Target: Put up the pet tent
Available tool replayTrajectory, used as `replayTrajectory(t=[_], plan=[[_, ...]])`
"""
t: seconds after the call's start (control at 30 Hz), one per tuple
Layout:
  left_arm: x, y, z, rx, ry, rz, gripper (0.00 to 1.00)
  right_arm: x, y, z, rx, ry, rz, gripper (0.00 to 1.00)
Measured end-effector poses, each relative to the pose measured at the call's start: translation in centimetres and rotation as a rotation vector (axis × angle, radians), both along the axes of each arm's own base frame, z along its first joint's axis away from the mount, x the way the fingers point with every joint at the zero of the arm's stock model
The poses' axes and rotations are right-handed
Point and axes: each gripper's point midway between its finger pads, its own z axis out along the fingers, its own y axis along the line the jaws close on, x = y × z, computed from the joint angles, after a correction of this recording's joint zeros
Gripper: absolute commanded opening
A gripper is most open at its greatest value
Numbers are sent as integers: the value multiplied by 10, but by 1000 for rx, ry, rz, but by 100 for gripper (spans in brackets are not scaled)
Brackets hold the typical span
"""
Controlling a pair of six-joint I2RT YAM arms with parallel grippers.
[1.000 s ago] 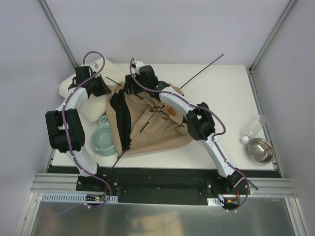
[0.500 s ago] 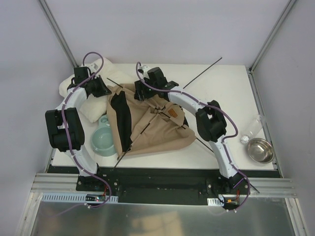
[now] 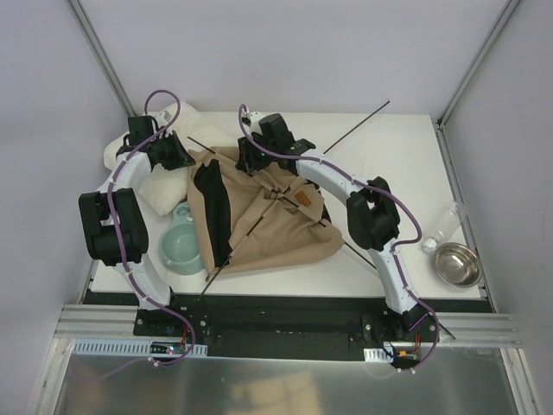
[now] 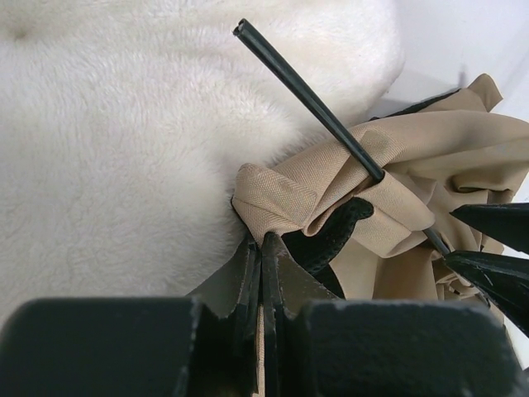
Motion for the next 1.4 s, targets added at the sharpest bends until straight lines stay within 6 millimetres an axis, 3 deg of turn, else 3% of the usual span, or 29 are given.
replayTrajectory(t=[0.27,0.47,0.57,0.7,0.8,1.0,1.4], plan=[[1,-1,-2,-6,13,-4,0,-2,11,0,-12,-16,32,41],[1,-1,-3,-7,16,-5,0,0,19,-15,-36,-14,38,39],[1,-1,-3,-7,16,-5,0,0,18,-24,-55,-9,35,23],[1,-1,-3,-7,16,-4,0,0,16,-26,-68,-12,31,20],[1,-1,-3,-7,15,-5,0,1,15,-28,-72,-17,29,0],[2,0,1,-15,10,-9,0,-5,8,-36,-87,-32,38,0],[19,14,4,-26,8,20,0,-23,-4,-9,-68,-88,87,0]])
